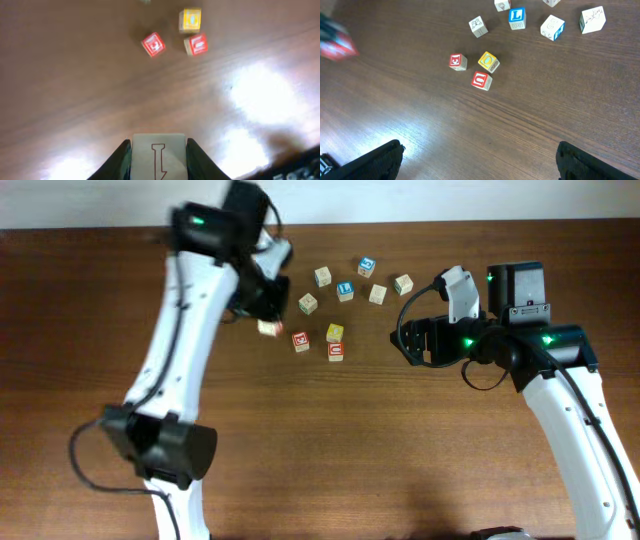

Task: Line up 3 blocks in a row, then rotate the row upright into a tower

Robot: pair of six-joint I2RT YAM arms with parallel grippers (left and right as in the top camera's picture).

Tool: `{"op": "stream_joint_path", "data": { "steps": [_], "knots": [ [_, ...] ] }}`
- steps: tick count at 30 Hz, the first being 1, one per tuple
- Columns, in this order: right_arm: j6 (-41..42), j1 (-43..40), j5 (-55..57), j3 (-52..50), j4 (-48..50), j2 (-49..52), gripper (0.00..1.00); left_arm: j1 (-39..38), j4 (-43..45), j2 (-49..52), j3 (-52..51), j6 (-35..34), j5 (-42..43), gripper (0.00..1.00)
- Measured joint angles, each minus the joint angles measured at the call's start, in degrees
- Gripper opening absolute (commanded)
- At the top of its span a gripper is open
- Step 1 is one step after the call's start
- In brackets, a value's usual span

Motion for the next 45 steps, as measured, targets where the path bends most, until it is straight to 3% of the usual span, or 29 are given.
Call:
{"op": "stream_joint_path", "data": {
  "steps": [6,14,20,23,28,30,35,40,44,45],
  "knots": [
    [0.0,0.0,0.0,0.0,-0.07,0.0,0.98,-3.82,17.42,1.42,-21.64,-1.81,1.51,0.32],
    [-0.02,0.0,-0.02,0.0,-0.02,0.02,0.98,-8.02,23.71,1.44,-37.94,-5.33,2.8,0.32],
    [-0.02,0.0,0.0,0.0,0.0,0.09,0.98,-8.92,25.94,1.44,-40.96,-6.45,2.95,0.65],
    [0.02,0.0,0.0,0.0,0.0,0.11,0.98,-8.92,25.97,1.44,-40.96,-6.86,2.97,0.71],
    [0.02,0.0,0.0,0.0,0.04,0.11,0.98,-8.09,28.98,1.53,-38.69,-6.86,2.62,0.64],
    [0.0,0.0,0.02,0.0,0.04,0.11,0.98,-5.62,34.4,1.53,-34.88,-7.15,0.98,0.63],
    [-0.02,0.0,0.0,0.0,0.04,0.11,0.98,0.04,43.71,1.64,-33.03,-13.29,-2.99,0.63],
    [0.0,0.0,0.0,0.0,0.02,0.11,0.98,-1.33,47.6,4.81,-32.96,-16.79,-3.76,0.67],
    [-0.02,0.0,0.0,0.0,0.02,0.11,0.98,-3.69,47.69,7.69,-32.98,-17.75,-3.96,0.6],
    [-0.02,0.0,0.0,0.0,0.02,0.11,0.98,-3.96,47.58,7.69,-32.98,-17.92,-4.17,0.54]
  ]
}}
